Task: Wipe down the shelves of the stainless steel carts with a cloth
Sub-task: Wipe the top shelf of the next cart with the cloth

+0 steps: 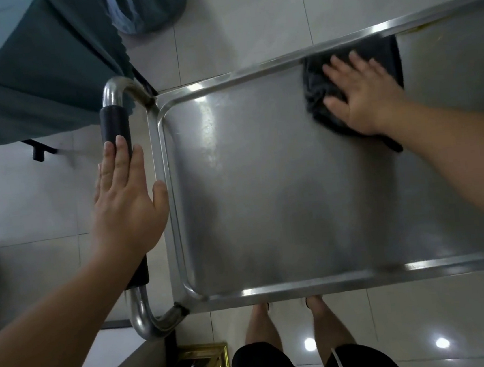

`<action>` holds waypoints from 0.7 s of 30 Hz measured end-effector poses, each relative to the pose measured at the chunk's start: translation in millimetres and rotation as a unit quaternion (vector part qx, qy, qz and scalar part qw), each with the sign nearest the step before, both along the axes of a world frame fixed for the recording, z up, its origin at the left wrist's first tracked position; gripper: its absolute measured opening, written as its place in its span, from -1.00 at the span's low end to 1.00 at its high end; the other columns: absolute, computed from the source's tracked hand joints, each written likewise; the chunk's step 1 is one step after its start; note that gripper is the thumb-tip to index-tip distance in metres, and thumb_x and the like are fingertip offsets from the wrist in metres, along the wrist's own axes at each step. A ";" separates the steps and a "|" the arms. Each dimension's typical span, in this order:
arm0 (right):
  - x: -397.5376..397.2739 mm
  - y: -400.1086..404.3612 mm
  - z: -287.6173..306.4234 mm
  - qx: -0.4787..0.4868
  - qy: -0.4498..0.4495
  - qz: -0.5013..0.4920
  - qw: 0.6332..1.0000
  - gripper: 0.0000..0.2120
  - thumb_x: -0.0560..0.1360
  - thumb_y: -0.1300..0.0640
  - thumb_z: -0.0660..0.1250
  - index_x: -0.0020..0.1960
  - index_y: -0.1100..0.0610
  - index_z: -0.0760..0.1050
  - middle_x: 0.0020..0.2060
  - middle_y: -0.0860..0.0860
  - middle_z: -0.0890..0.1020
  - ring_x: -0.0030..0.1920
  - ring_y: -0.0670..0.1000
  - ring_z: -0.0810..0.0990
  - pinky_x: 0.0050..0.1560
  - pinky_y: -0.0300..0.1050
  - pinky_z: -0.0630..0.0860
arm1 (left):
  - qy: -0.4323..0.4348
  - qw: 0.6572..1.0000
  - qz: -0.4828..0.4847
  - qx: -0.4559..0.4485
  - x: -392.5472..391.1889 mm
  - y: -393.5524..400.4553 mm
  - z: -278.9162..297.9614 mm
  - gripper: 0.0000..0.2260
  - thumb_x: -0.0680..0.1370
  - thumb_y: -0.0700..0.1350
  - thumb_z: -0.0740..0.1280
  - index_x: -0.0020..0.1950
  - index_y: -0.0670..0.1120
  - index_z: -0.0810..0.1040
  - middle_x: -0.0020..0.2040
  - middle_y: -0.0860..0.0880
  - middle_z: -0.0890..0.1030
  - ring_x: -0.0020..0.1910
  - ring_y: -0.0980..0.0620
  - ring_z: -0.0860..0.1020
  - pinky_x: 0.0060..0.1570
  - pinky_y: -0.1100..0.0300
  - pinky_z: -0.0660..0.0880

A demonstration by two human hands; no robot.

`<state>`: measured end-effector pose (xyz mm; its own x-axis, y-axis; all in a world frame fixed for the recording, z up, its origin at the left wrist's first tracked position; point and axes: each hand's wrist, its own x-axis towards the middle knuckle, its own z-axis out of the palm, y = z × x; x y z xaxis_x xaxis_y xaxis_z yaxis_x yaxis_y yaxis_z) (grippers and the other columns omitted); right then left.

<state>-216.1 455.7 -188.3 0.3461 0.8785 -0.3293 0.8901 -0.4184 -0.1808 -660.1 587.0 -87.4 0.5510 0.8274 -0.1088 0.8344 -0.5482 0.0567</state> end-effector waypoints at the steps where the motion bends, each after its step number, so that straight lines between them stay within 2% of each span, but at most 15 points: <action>1: 6.3 13.7 0.9 -0.004 0.000 -0.010 1.000 -0.20 0.54 -0.38 -0.23 0.70 -0.08 -0.11 0.69 -0.10 -0.12 0.67 0.04 -0.18 0.62 0.07 -0.21 | -0.004 1.000 0.001 -0.001 -0.2 0.8 -0.3 -0.37 0.72 0.17 0.01 0.74 -0.06 0.00 0.75 0.00 -0.14 0.68 0.11 -0.27 0.63 -0.11 -0.11; 4: 13.9 27.0 2.3 -0.015 0.003 -0.012 1.000 -0.21 0.55 -0.39 -0.26 0.70 -0.08 -0.17 0.68 -0.10 -0.17 0.67 0.05 -0.22 0.63 0.09 -0.21 | -0.011 1.000 0.004 -0.005 -0.5 2.6 -0.8 -0.37 0.72 0.17 0.01 0.74 -0.04 -0.03 0.75 0.01 -0.14 0.68 0.12 -0.26 0.64 -0.12 -0.09; 8: -4.8 -2.7 6.2 0.002 0.011 -0.015 1.000 -0.22 0.56 -0.36 -0.21 0.71 -0.05 -0.08 0.69 -0.07 -0.07 0.68 0.06 -0.15 0.63 0.08 -0.19 | -0.020 1.000 0.015 -0.011 -0.9 1.0 0.2 -0.39 0.73 0.15 0.02 0.74 -0.03 -0.02 0.75 0.03 -0.13 0.67 0.17 -0.27 0.63 -0.07 -0.12; 12: -42.1 -90.2 -0.6 0.038 0.004 0.010 0.999 -0.26 0.60 -0.31 -0.10 0.70 -0.02 0.05 0.68 -0.04 0.07 0.68 0.09 -0.03 0.64 0.12 -0.09 | -0.028 0.999 0.023 -0.019 1.8 0.4 2.7 -0.39 0.72 0.14 0.01 0.74 -0.02 0.00 0.75 0.04 -0.13 0.67 0.18 -0.27 0.63 -0.04 -0.14; 15: -70.7 -173.2 -6.0 0.031 0.012 0.003 0.999 -0.30 0.63 -0.29 -0.04 0.68 0.02 0.13 0.67 -0.02 0.14 0.67 0.11 0.03 0.63 0.15 -0.01 | -0.038 0.999 0.024 -0.030 1.7 -0.6 3.9 -0.39 0.72 0.13 0.02 0.74 -0.03 0.00 0.74 0.05 -0.14 0.66 0.19 -0.28 0.62 -0.03 -0.14; 18: -104.0 -243.2 -8.3 0.021 0.002 -0.013 1.000 -0.30 0.67 -0.32 -0.12 0.69 0.02 0.10 0.68 -0.02 0.11 0.68 0.12 0.01 0.63 0.19 0.00 | -0.049 0.998 0.018 -0.042 1.6 -0.4 4.5 -0.39 0.71 0.13 0.01 0.74 -0.03 0.00 0.74 0.05 -0.14 0.67 0.18 -0.27 0.64 -0.08 -0.11; 21: -143.5 -259.2 -9.6 0.009 -0.010 -0.057 0.998 -0.29 0.66 -0.30 -0.10 0.70 0.07 0.08 0.68 0.01 0.11 0.68 0.16 0.00 0.62 0.24 0.02 | -0.053 0.998 0.014 -0.044 1.1 0.7 2.7 -0.38 0.71 0.14 -0.01 0.74 -0.03 -0.01 0.74 0.05 -0.15 0.67 0.17 -0.28 0.64 -0.05 -0.13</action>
<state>-359.6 196.5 -197.8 0.4508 0.8386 -0.3058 0.8401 -0.5144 -0.1723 -659.0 587.7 -84.7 0.5396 0.8328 -0.1239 0.8364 -0.5135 0.1916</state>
